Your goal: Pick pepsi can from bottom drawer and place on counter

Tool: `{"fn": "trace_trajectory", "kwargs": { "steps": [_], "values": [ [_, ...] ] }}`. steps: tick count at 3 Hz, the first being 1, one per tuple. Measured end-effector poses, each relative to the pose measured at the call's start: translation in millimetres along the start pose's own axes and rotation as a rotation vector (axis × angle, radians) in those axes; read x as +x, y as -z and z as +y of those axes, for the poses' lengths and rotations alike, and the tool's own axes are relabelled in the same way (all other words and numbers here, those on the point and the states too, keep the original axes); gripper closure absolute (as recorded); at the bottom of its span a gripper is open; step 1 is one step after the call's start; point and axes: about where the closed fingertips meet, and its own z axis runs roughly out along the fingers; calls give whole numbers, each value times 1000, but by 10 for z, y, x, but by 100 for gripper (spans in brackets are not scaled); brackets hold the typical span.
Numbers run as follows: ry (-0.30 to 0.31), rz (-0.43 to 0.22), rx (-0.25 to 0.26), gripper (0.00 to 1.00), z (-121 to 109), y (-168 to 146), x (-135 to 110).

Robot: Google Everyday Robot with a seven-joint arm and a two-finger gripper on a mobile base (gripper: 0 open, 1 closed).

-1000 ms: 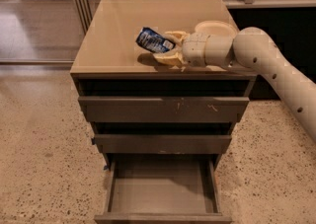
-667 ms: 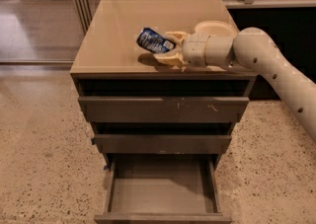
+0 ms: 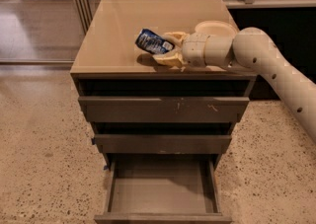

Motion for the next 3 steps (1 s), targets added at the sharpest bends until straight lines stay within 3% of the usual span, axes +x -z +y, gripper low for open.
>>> {"fn": "trace_trajectory", "kwargs": {
  "steps": [1, 2, 3],
  "values": [
    [0, 0, 0, 12, 0, 0, 0],
    [0, 0, 0, 0, 0, -1, 0],
    [0, 0, 0, 0, 1, -1, 0]
  ]
}}
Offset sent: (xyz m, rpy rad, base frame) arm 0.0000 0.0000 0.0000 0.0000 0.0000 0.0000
